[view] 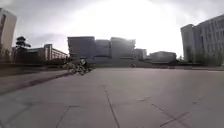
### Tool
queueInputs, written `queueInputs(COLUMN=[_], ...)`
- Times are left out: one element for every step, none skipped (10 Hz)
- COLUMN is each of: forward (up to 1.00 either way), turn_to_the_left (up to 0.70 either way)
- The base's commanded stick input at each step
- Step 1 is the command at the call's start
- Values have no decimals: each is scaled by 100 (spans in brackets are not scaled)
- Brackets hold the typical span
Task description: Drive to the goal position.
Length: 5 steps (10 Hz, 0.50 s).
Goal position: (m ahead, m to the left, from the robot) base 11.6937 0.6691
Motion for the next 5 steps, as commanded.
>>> queueInputs(forward=[85, 85, 85, 85, 85], turn_to_the_left=[0, 0, 0, 0, 0])
